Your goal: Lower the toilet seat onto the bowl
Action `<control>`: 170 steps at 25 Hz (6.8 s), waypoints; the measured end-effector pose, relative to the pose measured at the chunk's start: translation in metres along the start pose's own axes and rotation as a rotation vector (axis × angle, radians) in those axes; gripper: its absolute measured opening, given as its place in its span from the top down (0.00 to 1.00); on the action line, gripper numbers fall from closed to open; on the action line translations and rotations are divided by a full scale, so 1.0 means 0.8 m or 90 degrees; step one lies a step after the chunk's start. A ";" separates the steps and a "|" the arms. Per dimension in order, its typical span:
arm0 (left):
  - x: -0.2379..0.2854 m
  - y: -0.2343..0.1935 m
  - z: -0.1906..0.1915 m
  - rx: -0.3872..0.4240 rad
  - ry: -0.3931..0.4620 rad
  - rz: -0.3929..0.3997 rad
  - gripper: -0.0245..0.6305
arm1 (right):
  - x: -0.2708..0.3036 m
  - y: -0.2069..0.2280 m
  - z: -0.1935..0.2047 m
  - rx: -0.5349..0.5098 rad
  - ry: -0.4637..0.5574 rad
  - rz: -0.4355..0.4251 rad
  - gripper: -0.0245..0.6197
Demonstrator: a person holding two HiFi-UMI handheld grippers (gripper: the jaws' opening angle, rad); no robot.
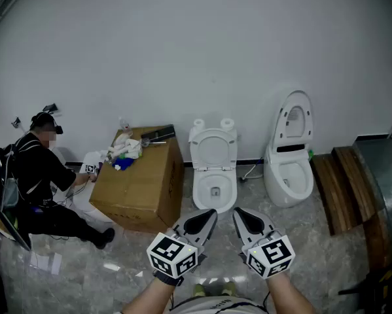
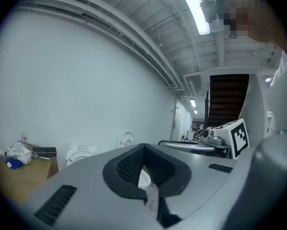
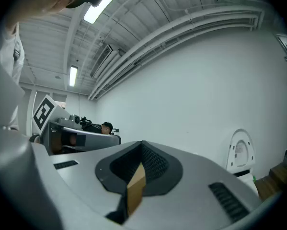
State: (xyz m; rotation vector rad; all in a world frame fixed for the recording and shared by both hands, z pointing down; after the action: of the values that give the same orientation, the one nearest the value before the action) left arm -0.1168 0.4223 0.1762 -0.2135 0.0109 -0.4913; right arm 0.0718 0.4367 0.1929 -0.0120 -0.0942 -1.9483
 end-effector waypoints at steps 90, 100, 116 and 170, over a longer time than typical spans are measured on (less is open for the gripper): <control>0.491 -0.671 0.108 -0.056 -0.072 -0.093 0.95 | 0.757 0.422 0.261 -0.080 -0.230 -0.077 0.87; 0.515 -0.710 0.157 -0.090 -0.126 -0.122 0.95 | 0.828 0.447 0.362 -0.251 -0.265 -0.085 0.85; 0.514 -0.721 0.183 -0.111 -0.130 -0.138 0.95 | 0.848 0.434 0.415 -0.427 -0.228 -0.041 0.85; 0.304 -0.602 0.272 -0.112 -0.104 -0.091 0.95 | 0.583 0.297 0.517 -0.551 -0.362 -0.177 0.86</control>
State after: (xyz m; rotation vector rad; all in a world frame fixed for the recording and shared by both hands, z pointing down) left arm -0.1137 -0.0620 0.4984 -0.4287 -0.1216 -0.6146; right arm 0.1038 -0.0536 0.6445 -1.1714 0.3980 -2.0628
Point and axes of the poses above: the fingertips, and each gripper's own axes: x forward along the fingers, y to its right, z out of its underside, the point moved 10 cm from there along -x, backward along the fingers, and after that the axes turned 14 degrees about z, right-handed, at the moved point
